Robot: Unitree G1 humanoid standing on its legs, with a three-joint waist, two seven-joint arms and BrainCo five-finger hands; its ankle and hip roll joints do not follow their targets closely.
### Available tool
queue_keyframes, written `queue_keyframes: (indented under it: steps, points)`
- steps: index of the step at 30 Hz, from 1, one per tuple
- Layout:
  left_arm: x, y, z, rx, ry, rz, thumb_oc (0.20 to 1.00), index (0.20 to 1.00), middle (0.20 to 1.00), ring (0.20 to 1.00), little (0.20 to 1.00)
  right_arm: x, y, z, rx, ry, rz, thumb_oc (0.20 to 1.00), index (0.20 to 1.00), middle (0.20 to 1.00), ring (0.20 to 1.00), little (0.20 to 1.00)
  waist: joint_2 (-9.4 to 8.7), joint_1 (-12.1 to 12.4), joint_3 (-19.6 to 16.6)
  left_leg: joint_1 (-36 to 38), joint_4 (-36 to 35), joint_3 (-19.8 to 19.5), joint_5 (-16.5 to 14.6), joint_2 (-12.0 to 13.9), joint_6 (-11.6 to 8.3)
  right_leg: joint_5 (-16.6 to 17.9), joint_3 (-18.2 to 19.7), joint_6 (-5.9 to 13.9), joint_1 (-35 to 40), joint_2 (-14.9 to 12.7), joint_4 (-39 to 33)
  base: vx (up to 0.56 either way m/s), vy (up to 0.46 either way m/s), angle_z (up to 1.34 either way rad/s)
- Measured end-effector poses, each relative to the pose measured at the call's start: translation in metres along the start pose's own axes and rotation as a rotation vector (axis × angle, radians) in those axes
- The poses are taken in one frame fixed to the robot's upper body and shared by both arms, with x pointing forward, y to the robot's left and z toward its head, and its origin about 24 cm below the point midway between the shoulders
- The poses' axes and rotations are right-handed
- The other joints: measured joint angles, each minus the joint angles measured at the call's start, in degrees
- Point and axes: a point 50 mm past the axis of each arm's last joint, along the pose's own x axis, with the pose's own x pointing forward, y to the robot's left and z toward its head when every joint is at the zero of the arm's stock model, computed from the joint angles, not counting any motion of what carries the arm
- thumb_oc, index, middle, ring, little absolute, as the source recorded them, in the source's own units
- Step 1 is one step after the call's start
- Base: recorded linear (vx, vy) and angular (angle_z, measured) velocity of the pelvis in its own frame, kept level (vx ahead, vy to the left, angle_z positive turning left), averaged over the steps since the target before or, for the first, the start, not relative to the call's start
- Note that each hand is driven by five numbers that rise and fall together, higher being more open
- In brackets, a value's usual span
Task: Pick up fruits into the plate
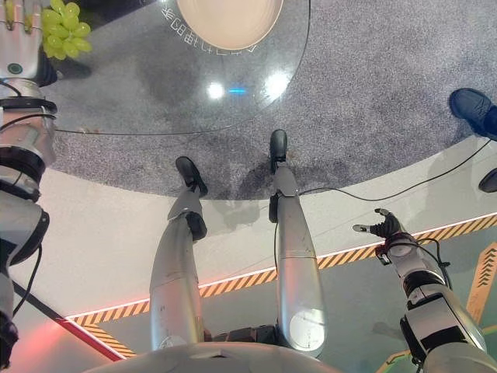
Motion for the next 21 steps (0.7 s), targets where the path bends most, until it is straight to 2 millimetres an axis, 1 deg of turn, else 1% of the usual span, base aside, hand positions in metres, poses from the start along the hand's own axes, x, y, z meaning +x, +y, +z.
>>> queue_keyframes:
  steps: [2, 5, 6, 11, 15, 21]
  points:
    - [0.001, 0.0, -0.005, -0.01, 0.027, -0.016, 1.0, 1.0, 1.0, 1.0, 1.0, 0.0, 0.0, -0.001, -0.001, 0.002, 0.001, 1.0, 1.0, 1.0, 1.0, 1.0, -0.03, -0.1, 0.0, -0.1, -0.1, -0.1, 0.2, -0.2, 0.24, 0.3, -0.1, -0.36, -0.1, -0.1, 0.0, -0.04, 0.048, 0.03]
    - [0.0, -0.008, -0.005, -0.107, 0.043, -0.155, 1.0, 1.0, 1.0, 1.0, 1.0, -0.001, 0.001, -0.003, -0.001, 0.006, 0.005, 1.0, 1.0, 1.0, 1.0, 1.0, -0.1, -0.1, -0.1, 0.1, -0.2, -0.2, 0.1, -0.4, 0.14, 0.0, -0.1, 0.09, 0.2, -0.3, -0.1, 0.07, 0.042, 0.03]
    - [0.0, -0.009, -0.005, -0.14, 0.052, -0.187, 1.0, 1.0, 1.0, 1.0, 1.0, -0.001, 0.001, -0.003, -0.001, 0.006, 0.006, 1.0, 1.0, 1.0, 1.0, 1.0, -0.11, -0.2, -0.1, 0.1, -0.3, -0.3, 0.2, -0.4, 0.32, 0.2, -0.2, -0.22, 0.5, -0.3, -0.4, 0.0, 0.026, 0.04]
    - [0.011, -0.003, -0.001, -0.269, 0.066, -0.298, 1.0, 1.0, 1.0, 1.0, 1.0, -0.001, 0.002, -0.002, 0.0, -0.002, 0.013, 1.0, 1.0, 1.0, 1.0, 1.0, -0.24, -0.4, -0.1, 0.6, -0.2, -0.4, 0.0, -0.6, 0.34, 0.3, -0.4, -0.28, 1.5, -0.5, -0.9, 0.0, 0.009, 0.02]
    - [0.013, -0.004, -0.002, -0.274, 0.057, -0.36, 1.0, 1.0, 1.0, 1.0, 1.0, -0.001, 0.002, 0.0, 0.018, -0.011, 0.026, 1.0, 1.0, 1.0, 1.0, 1.0, -0.29, -0.9, -0.2, 1.1, -0.2, -0.3, -0.3, -0.5, 0.1, 0.5, -0.4, 0.0, 2.3, -0.4, -1.9, 0.0, 0.0, 0.0]
    - [0.014, -0.003, -0.003, -0.225, 0.006, -0.365, 1.0, 1.0, 1.0, 1.0, 1.0, -0.003, 0.005, -0.005, 0.016, -0.014, 0.035, 1.0, 1.0, 1.0, 1.0, 1.0, -0.34, -1.1, -0.2, 1.0, 0.0, -0.2, -0.6, -0.5, 0.47, 0.9, -0.4, 0.06, 2.8, -0.3, -2.9, 0.0, 0.0, 0.0]
